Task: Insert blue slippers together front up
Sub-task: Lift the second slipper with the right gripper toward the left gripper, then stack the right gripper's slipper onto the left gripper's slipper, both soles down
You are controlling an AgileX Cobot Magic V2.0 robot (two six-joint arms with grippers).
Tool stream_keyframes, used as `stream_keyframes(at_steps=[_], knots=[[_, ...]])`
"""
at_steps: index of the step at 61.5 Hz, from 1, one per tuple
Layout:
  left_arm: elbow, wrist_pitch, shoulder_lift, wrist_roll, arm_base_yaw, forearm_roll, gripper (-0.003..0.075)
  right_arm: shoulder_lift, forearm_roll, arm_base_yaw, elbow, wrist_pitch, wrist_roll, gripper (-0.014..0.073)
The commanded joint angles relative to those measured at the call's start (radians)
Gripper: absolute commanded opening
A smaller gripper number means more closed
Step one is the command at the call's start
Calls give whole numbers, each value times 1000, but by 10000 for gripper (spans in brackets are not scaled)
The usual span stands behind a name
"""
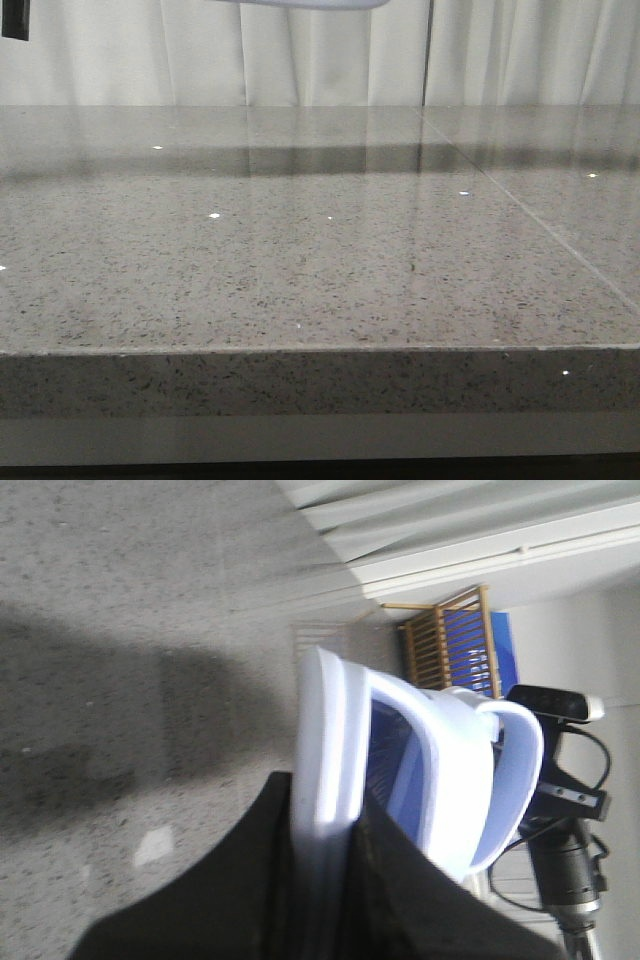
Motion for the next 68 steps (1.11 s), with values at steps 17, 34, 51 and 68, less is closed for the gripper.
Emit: stream_keyframes(at_steps=[17, 34, 51, 68], knots=[[-22, 91, -58, -5, -45, -142, -19, -1, 161, 98, -33, 7, -39, -58], [-22, 91, -58, -5, -49, -144, -19, 4, 132, 115, -33, 7, -38, -43], [-22, 91, -58, -5, -49, -144, -19, 3, 41, 93, -33, 12, -5, 237], [-22, 91, -58, 0, -43, -120, -19, -19, 11, 0, -33, 66, 11, 297]])
